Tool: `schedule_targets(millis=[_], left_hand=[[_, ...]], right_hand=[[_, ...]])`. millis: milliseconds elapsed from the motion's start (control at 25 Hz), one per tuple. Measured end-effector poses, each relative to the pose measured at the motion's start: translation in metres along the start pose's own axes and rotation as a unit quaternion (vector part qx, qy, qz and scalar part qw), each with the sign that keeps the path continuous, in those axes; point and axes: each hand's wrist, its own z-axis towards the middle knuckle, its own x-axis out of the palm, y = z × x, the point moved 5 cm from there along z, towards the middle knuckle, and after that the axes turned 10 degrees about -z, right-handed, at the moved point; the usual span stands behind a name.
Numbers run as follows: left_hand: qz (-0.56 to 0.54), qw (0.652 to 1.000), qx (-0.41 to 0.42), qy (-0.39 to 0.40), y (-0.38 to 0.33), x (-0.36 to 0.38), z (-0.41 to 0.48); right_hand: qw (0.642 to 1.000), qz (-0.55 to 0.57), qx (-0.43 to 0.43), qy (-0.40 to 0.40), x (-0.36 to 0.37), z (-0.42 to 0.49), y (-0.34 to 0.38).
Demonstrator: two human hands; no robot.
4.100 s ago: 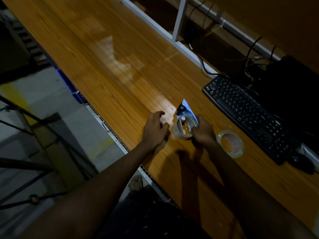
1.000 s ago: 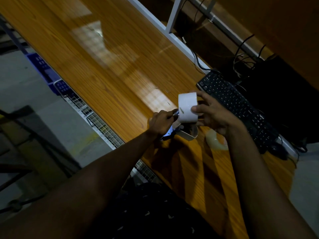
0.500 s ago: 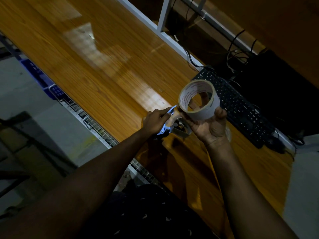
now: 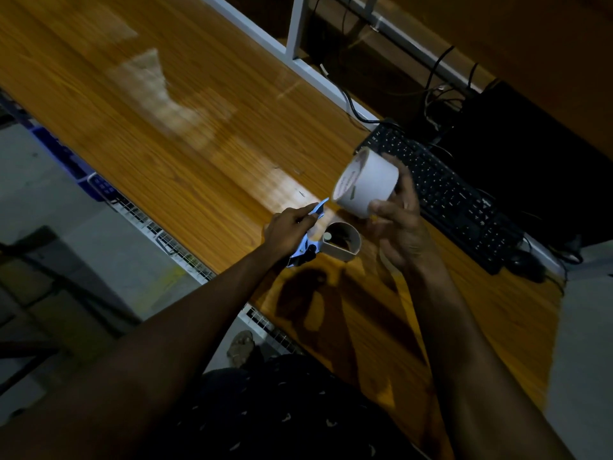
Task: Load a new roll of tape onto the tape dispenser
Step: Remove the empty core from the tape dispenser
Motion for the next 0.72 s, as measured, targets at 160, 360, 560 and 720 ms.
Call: schedule_targets(millis=[160,360,560,720], left_hand=[[0.013,1.000,0.004,0.009,-0.003,0.000,-0.001],[0.008,1.000,-0.009,0.011,0.001,0.000,0.000],[-0.008,1.000,-0.016,0.018,-0.002,-0.001,-0.002],[-0.024,0.999,-0.017,0.012,-0.002,0.000,-0.003]], right_hand=[[0.970,-0.203,-0.093,-0.092,-0.005,-0.001,0.006],[0.907,-0.362,-0.180,-0.116,0.000,0.004,0.004],[0.847,-0.511,-0.083,-0.122,-0.008,0.019,-0.012],[0.759,-0.635,0.131,-0.059,-0.026,0.041,-0.046]])
